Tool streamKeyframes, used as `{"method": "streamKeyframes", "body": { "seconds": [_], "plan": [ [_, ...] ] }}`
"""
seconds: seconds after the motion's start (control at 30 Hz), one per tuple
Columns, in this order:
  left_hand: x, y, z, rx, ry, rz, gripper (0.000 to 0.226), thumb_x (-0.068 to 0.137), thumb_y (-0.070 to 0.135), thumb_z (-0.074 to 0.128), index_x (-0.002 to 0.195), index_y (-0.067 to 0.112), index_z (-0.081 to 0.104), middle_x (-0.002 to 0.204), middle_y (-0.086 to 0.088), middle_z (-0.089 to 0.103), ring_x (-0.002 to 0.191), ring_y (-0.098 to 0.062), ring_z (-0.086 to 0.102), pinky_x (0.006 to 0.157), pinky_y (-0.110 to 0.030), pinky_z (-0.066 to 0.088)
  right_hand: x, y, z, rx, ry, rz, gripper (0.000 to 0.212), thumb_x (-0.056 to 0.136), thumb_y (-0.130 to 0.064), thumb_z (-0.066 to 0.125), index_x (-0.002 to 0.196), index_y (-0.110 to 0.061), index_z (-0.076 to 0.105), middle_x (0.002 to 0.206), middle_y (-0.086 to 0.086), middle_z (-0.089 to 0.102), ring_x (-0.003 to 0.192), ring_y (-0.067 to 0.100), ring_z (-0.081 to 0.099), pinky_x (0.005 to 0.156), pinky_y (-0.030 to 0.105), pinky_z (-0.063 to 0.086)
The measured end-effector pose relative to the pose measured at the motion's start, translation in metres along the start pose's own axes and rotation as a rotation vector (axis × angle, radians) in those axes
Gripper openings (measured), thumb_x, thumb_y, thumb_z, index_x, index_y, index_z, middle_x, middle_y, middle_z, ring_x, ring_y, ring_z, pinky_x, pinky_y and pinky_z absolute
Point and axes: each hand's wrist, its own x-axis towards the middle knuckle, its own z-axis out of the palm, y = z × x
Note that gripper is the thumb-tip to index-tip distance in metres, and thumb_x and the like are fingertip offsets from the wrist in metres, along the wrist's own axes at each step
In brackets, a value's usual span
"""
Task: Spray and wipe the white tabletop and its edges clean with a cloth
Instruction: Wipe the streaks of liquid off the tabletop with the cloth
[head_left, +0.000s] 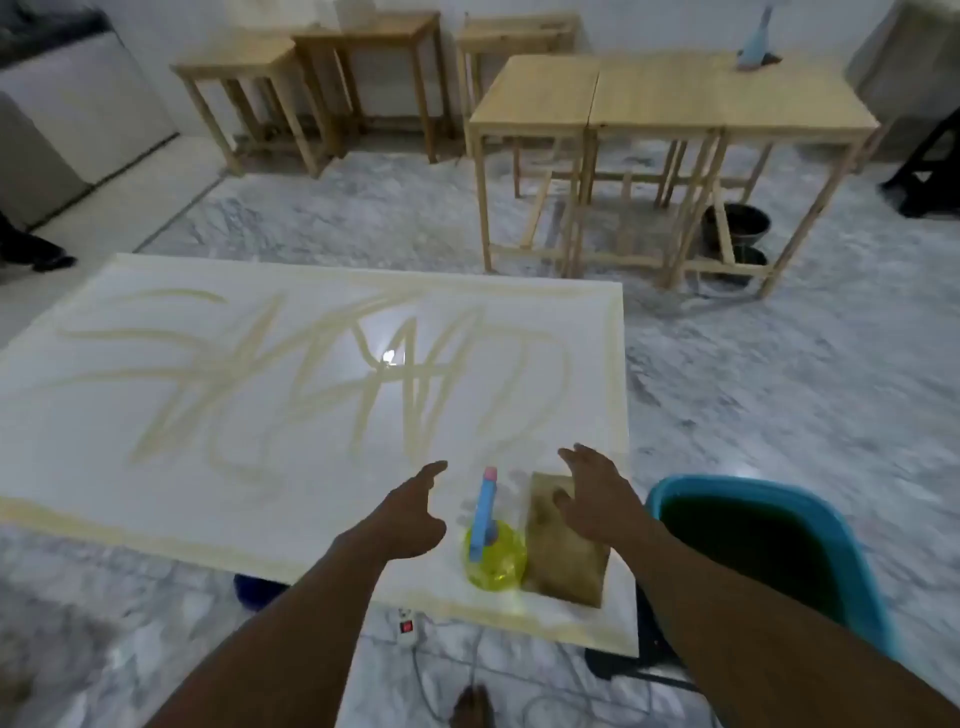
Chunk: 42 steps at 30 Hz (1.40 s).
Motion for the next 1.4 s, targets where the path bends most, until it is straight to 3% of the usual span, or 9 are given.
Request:
{"method": "streamKeyframes", "body": {
  "seconds": [0.2,0.3,0.47,0.77,0.9,1.07,1.13,1.23,1.4],
  "plan": [
    [0.018,-0.021,0.05,-0.118,-0.239,0.235,0.133,0.062,0.05,0.098,0.166,0.034,0.018,0.158,0.018,0.038,0.144,-0.005,0.042,0.12,-0.031,0.037,0.0,0.023,0.1,-0.15,0.007,-0.026,0.081,0.083,-0.055,0.032,0.151,-0.01,0.037,0.161,0.014,0.028,0.149,0.037,0.024,0.112,0.057,0.032],
    [0.018,-0.004,0.057,-0.201,-0.035,0.342,0.096,0.079,0.062,0.084,0.157,0.034,0.035,0.139,0.019,0.057,0.126,-0.008,0.06,0.107,-0.034,0.052,-0.003,0.024,0.113,-0.211,0.065,-0.018,0.086,0.086,-0.061,0.02,0.157,-0.017,0.003,0.165,0.004,-0.008,0.153,0.025,-0.012,0.122,0.05,0.0],
    [0.02,-0.002,0.057,-0.217,0.19,0.444,0.05,0.097,0.046,0.067,0.138,0.022,0.054,0.099,0.002,0.077,0.085,-0.022,0.075,0.079,-0.048,0.06,0.0,0.021,0.121,-0.252,0.073,0.04,0.084,0.084,-0.068,0.004,0.151,-0.024,-0.023,0.161,0.001,-0.028,0.149,0.022,-0.027,0.122,0.049,-0.007],
    [0.03,0.002,0.024,-0.322,0.239,0.365,0.061,0.089,0.036,0.054,0.149,0.025,0.051,0.109,0.007,0.073,0.099,-0.018,0.073,0.09,-0.039,0.061,0.009,-0.006,0.12,-0.152,0.189,0.169,0.069,0.089,-0.036,0.025,0.153,-0.012,0.033,0.162,0.013,0.025,0.152,0.033,0.014,0.119,0.057,0.016],
    [0.03,0.006,-0.003,-0.307,0.188,0.39,0.038,0.085,0.029,0.054,0.122,0.025,0.061,0.108,0.005,0.072,0.102,-0.019,0.072,0.089,-0.052,0.061,0.004,-0.017,0.085,0.462,0.358,0.347,0.042,0.095,-0.038,0.036,0.128,-0.021,0.057,0.128,0.009,0.063,0.112,0.032,0.06,0.1,0.048,0.047],
    [0.023,0.03,-0.032,-0.234,0.078,0.446,0.028,0.083,0.024,0.057,0.11,0.02,0.064,0.105,-0.011,0.07,0.081,-0.04,0.068,0.083,-0.057,0.06,-0.011,-0.004,0.021,1.879,0.326,0.627,0.041,0.088,-0.04,0.048,0.112,-0.011,0.064,0.109,0.015,0.07,0.102,0.031,0.066,0.095,0.046,0.051],
    [0.023,0.046,-0.045,-0.174,-0.006,0.481,0.018,0.09,0.014,0.06,0.107,0.018,0.066,0.105,-0.007,0.07,0.083,-0.037,0.069,0.083,-0.054,0.062,-0.024,-0.012,0.009,2.085,0.411,0.468,0.038,0.1,-0.037,0.038,0.102,-0.01,0.065,0.099,0.01,0.069,0.092,0.025,0.067,0.086,0.039,0.056],
    [0.02,0.062,-0.056,-0.118,-0.101,0.532,0.013,0.092,0.013,0.057,0.098,0.021,0.065,0.101,-0.01,0.071,0.082,-0.038,0.072,0.077,-0.048,0.065,-0.027,-0.021,0.014,2.278,0.279,0.3,0.056,0.094,-0.057,0.05,0.132,-0.016,0.056,0.135,0.002,0.053,0.12,0.018,0.056,0.11,0.044,0.041],
    [0.016,0.065,-0.055,0.011,-0.115,0.578,0.008,0.096,0.017,0.06,0.096,0.012,0.066,0.092,-0.015,0.071,0.083,-0.037,0.068,0.079,-0.058,0.061,-0.046,-0.048,0.007,2.372,0.166,0.176,0.065,0.097,-0.059,0.035,0.116,-0.005,0.067,0.118,0.021,0.069,0.098,0.037,0.072,0.075,0.054,0.059]
  ]
}}
